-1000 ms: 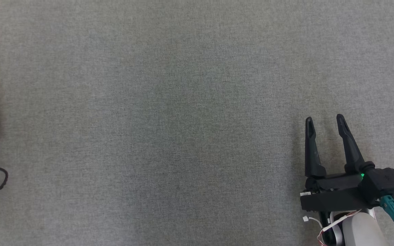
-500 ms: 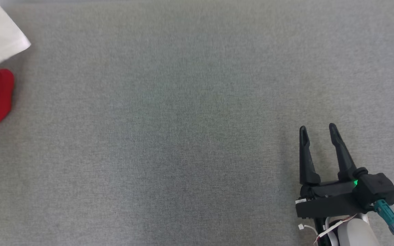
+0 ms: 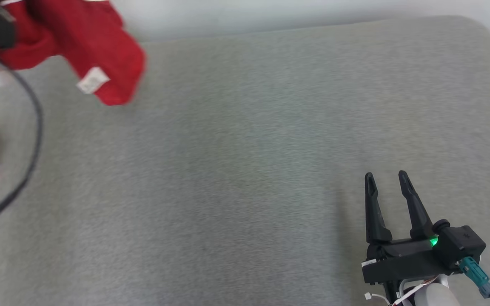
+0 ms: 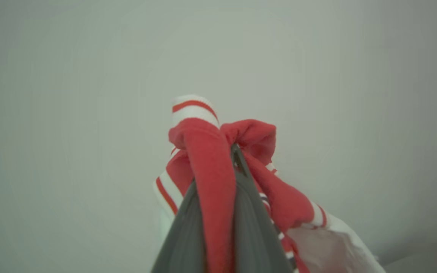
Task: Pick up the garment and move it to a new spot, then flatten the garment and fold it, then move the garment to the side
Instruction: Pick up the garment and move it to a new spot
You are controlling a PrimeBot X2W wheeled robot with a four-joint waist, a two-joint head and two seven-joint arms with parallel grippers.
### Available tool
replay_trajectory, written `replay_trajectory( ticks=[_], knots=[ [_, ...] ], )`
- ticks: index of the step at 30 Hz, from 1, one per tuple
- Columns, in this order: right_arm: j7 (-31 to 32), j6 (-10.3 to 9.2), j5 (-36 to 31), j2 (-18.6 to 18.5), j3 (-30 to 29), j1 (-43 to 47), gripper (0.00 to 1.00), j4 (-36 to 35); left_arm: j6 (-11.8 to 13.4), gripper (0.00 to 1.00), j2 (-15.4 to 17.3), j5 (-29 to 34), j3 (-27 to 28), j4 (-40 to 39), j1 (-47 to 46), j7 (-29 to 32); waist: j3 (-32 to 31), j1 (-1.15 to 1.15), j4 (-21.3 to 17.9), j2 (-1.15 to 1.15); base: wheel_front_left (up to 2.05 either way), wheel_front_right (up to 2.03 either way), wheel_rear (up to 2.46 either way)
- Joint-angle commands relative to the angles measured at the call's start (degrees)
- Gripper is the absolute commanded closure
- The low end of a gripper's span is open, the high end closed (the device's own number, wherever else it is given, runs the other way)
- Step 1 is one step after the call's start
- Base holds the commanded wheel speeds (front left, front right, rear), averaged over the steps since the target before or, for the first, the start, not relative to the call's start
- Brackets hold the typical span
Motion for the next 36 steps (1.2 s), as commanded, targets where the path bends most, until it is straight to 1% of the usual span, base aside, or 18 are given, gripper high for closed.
replay_trajectory(
  ticks=[1,4,7,11,14,15,18,22,29,31,33,36],
  knots=[
    [0.0,-0.12,0.6,0.2,0.2,0.9,0.0,0.3,0.1,1.0,-1.7,-0.5,-1.6,-2.4,-0.7,1.1,-2.6,0.01,-4.5,0.0,0.0,0.0,0.0],
    [0.0,-0.12,1.4,0.2,0.6,1.1,0.0,0.5,0.1,1.0,-4.5,-1.3,-3.9,-5.3,-0.4,2.5,-3.1,0.01,-7.1,0.0,0.0,0.0,0.0],
    [0.0,-0.12,2.0,0.2,0.7,1.7,0.0,0.7,0.5,1.0,-8.5,-2.6,-6.1,-6.8,1.1,3.0,-3.6,0.01,-9.4,0.0,0.0,0.0,0.0],
    [0.0,-0.12,2.1,0.2,1.1,1.9,0.0,0.9,1.5,1.0,-13.7,-3.4,-8.8,-6.9,3.2,2.2,-4.1,0.01,-12.1,0.0,0.0,0.0,0.0],
    [0.0,-0.12,2.0,0.1,0.6,1.9,0.0,0.7,2.0,1.0,-17.3,-4.1,-10.8,-6.3,4.5,1.0,-4.2,0.01,-13.4,0.0,0.0,0.0,0.0],
    [0.0,-0.12,2.0,0.1,0.6,1.9,0.0,0.7,2.0,1.0,-17.3,-4.1,-10.8,-6.3,4.5,1.0,-4.2,0.01,-13.4,0.0,0.0,0.0,0.0],
    [0.0,-0.12,1.8,0.2,0.8,2.0,0.0,0.8,2.4,1.0,-19.4,-5.8,-12.7,-4.7,5.7,-0.1,-4.2,0.01,-14.1,0.0,0.0,0.0,0.0],
    [0.0,-0.12,1.8,0.2,0.6,1.8,0.0,0.7,3.4,1.0,-20.6,-7.2,-15.3,-2.6,7.5,-2.0,-3.9,0.01,-14.5,0.0,0.0,0.0,0.0],
    [0.0,-0.12,1.4,0.2,0.0,1.1,0.0,0.7,6.1,1.0,-20.8,-10.4,-16.9,2.0,15.0,-6.1,-1.7,0.01,-13.1,0.0,0.0,0.0,0.0],
    [0.0,-0.12,1.1,0.2,-0.1,0.6,0.0,0.9,6.9,1.0,-20.1,-10.0,-16.7,4.3,17.6,-7.5,-1.2,0.01,-12.5,0.0,0.0,0.0,0.0],
    [0.0,-0.12,0.8,0.2,0.0,0.3,0.0,1.0,7.4,1.0,-18.6,-8.9,-17.0,6.6,20.0,-8.7,-0.8,0.01,-12.0,0.0,0.0,0.0,0.0],
    [0.0,-0.12,0.4,0.2,0.3,-0.1,0.0,1.3,7.9,1.0,-16.9,-9.5,-16.0,9.4,23.2,-10.9,-0.4,0.01,-11.2,0.0,0.0,0.0,0.0]
  ],
)
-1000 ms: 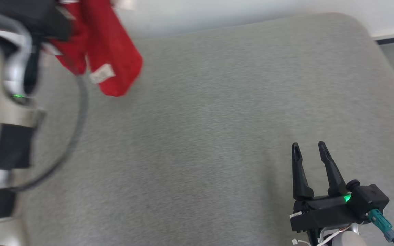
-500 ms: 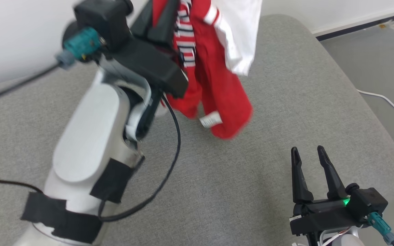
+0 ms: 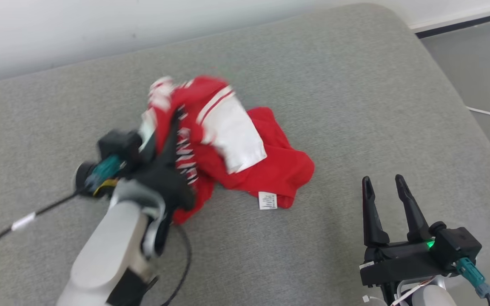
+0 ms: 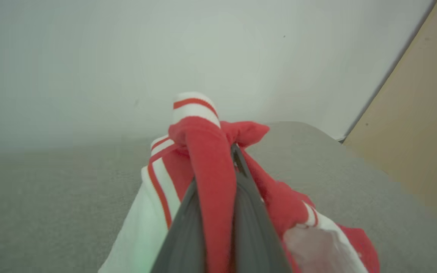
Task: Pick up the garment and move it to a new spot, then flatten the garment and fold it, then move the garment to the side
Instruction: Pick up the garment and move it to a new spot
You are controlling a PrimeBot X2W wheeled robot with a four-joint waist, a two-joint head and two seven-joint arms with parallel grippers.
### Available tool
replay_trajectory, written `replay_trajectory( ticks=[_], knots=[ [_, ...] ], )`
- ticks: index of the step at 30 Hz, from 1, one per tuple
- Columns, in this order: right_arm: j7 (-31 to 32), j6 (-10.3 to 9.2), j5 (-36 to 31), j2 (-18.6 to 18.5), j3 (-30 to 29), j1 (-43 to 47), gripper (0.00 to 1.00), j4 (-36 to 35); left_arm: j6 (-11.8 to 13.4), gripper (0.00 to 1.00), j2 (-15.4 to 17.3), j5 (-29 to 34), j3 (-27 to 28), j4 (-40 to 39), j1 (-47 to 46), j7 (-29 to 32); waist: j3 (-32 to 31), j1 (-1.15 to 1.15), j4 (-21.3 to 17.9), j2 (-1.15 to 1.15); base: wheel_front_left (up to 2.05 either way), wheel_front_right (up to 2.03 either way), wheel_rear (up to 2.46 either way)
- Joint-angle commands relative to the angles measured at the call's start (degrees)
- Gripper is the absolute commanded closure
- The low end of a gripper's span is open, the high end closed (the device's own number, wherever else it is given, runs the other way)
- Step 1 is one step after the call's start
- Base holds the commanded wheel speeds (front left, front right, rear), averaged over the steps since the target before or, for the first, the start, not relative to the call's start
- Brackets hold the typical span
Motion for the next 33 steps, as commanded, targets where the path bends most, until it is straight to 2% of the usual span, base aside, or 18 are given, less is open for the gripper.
replay_trajectory(
  ticks=[1,3,5,6,11,17,27,33],
  knots=[
    [0.0,-0.12,-0.5,0.1,0.1,-0.4,0.0,0.2,0.7,1.0,0.9,-0.4,0.6,0.9,1.6,-1.3,0.5,0.0,1.1,0.0,0.0,0.0,0.0],
    [0.0,-0.12,-0.5,0.2,0.2,-0.4,0.0,0.4,1.4,1.0,2.3,0.5,1.1,2.6,3.2,-2.7,0.4,0.0,1.7,0.0,0.0,0.0,0.0],
    [0.0,-0.12,-0.8,0.2,0.4,-0.4,0.0,0.6,1.9,0.36,3.2,1.1,1.3,4.3,4.2,-3.8,0.1,0.0,2.3,0.0,0.0,0.0,0.0],
    [0.0,-0.12,-0.9,0.2,0.5,-0.4,0.0,0.7,2.0,0.0,3.4,1.2,1.4,5.2,4.7,-4.2,-0.1,0.0,2.6,0.0,0.0,0.0,0.0],
    [0.0,-0.12,-1.1,0.1,0.3,0.2,0.0,0.9,1.1,0.0,2.9,1.9,1.7,5.5,5.3,-5.8,-1.8,0.0,4.2,0.0,0.0,0.0,0.0],
    [0.0,-0.12,-2.1,0.1,-0.5,1.7,0.0,0.5,1.4,0.0,2.3,3.9,3.4,-0.5,7.2,-6.1,-4.9,0.0,6.4,0.0,0.0,0.0,0.0],
    [0.0,-0.12,-3.3,0.1,-1.6,4.3,0.0,-0.4,2.2,0.0,6.1,8.7,7.4,-10.7,14.2,-6.2,-9.1,0.0,10.4,0.0,0.0,0.0,0.0],
    [0.0,-0.12,-3.5,0.1,-2.0,5.4,0.0,-0.7,0.9,0.0,9.0,10.0,11.1,-16.7,21.2,-6.2,-10.7,0.0,12.2,0.0,0.0,0.0,0.0]
  ],
)
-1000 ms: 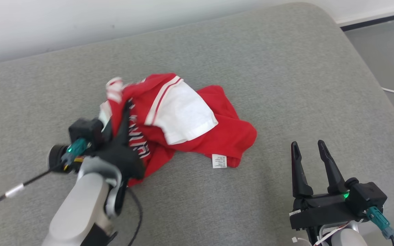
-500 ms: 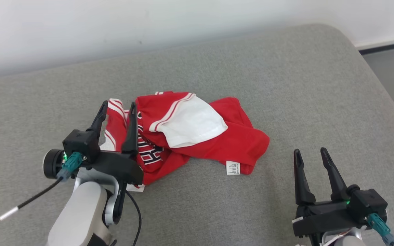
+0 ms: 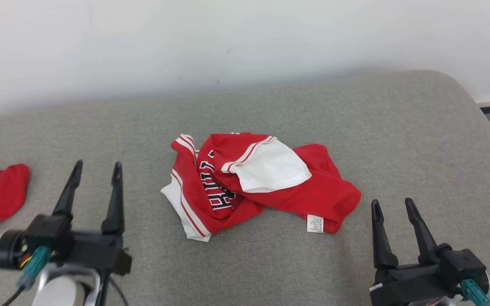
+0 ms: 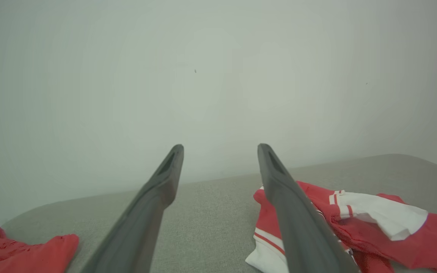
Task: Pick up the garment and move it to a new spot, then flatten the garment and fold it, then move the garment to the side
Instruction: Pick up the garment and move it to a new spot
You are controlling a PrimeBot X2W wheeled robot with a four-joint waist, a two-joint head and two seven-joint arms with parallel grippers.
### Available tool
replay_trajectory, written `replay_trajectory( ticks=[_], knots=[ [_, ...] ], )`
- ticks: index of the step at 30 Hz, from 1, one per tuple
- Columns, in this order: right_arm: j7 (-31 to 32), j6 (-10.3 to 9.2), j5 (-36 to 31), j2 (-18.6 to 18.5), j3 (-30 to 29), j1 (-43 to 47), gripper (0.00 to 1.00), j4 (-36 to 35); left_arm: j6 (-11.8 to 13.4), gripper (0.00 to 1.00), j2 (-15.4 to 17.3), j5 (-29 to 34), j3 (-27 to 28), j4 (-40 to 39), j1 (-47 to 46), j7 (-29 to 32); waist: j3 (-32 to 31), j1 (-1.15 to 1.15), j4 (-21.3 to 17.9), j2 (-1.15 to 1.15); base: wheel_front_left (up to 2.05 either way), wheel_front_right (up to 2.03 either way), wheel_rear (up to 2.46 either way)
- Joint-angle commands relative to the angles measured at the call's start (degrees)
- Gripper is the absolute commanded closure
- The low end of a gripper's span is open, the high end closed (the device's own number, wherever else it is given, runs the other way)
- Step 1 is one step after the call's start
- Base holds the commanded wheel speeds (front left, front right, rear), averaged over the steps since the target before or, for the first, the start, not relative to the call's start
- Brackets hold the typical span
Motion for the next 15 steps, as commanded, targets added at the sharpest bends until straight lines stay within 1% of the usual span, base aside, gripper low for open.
replay_trajectory(
  ticks=[1,5,7,9,15],
  knots=[
    [0.0,-0.12,-0.1,0.1,-0.1,0.8,0.0,0.0,-0.3,0.0,0.5,0.8,0.4,-0.6,1.5,-0.2,-1.3,0.0,1.2,0.0,0.0,0.0,0.0],
    [0.0,-0.12,-0.4,0.1,0.0,1.4,0.0,0.1,-0.8,0.0,1.5,1.1,3.3,-3.6,6.4,-0.2,-2.0,0.0,1.8,0.0,0.0,0.0,0.0],
    [0.0,-0.12,-0.4,0.1,0.0,1.7,0.0,0.2,-1.6,0.0,1.1,0.4,4.9,-5.0,8.6,-0.2,-2.2,0.0,2.0,0.0,0.0,0.0,0.0],
    [0.0,-0.12,-0.1,0.1,0.0,2.0,0.0,0.2,-1.5,0.0,1.1,1.1,6.3,-5.8,10.9,-0.2,-2.4,0.0,2.2,0.0,0.0,0.0,0.0],
    [0.0,-0.12,-0.5,0.1,-0.3,2.6,0.0,0.6,-2.3,0.0,-1.0,2.3,9.6,-7.6,15.4,-0.2,-2.8,0.0,2.9,0.0,0.0,0.0,0.0]
  ],
)
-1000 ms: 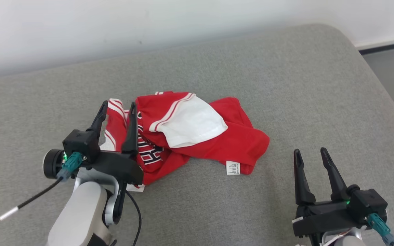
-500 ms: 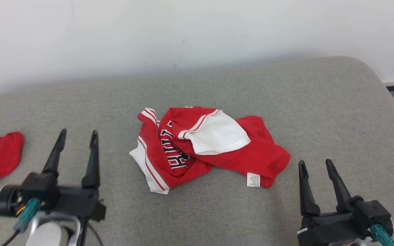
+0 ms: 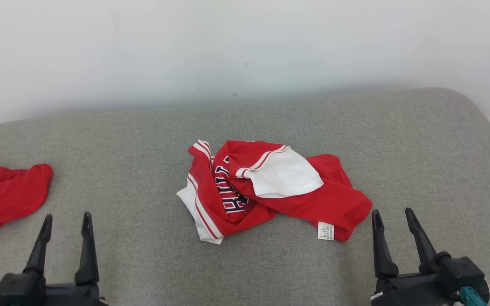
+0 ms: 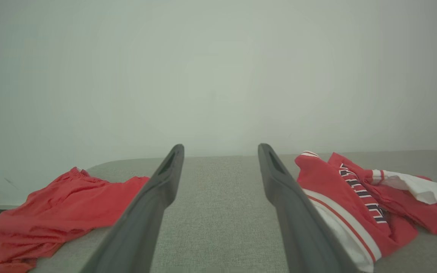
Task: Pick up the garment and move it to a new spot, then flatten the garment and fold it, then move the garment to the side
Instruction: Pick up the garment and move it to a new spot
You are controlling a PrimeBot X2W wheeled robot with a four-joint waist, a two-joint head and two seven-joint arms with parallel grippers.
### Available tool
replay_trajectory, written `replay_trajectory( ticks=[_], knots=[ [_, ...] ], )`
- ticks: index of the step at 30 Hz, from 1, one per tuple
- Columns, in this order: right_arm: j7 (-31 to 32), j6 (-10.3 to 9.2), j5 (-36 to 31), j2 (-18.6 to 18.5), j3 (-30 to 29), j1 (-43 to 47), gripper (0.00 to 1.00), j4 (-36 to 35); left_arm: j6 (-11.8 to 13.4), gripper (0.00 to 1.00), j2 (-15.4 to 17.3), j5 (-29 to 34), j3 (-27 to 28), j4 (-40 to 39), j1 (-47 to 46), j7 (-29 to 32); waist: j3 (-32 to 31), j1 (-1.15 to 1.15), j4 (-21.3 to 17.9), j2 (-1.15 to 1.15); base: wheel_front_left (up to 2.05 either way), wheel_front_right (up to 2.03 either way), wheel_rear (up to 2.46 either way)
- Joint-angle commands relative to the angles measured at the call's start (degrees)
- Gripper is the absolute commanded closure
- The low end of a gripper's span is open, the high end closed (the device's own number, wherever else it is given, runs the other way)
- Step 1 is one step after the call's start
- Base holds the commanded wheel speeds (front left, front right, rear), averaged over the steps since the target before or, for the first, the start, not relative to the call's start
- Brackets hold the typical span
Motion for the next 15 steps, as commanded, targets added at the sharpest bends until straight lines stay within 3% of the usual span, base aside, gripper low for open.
replay_trajectory(
  ticks=[1,15],
  knots=[
    [0.0,-0.12,-0.4,0.1,0.0,0.7,0.0,0.2,-0.2,0.0,-0.5,0.4,0.5,-0.2,1.1,-0.2,-0.1,0.01,0.2,0.0,0.0,0.0,0.0],
    [0.0,-0.12,-3.1,0.1,0.6,1.5,0.0,4.9,-2.6,0.0,-5.3,6.4,4.3,1.8,5.7,-0.2,-0.8,0.01,0.5,0.0,0.0,0.0,0.0]
  ],
)
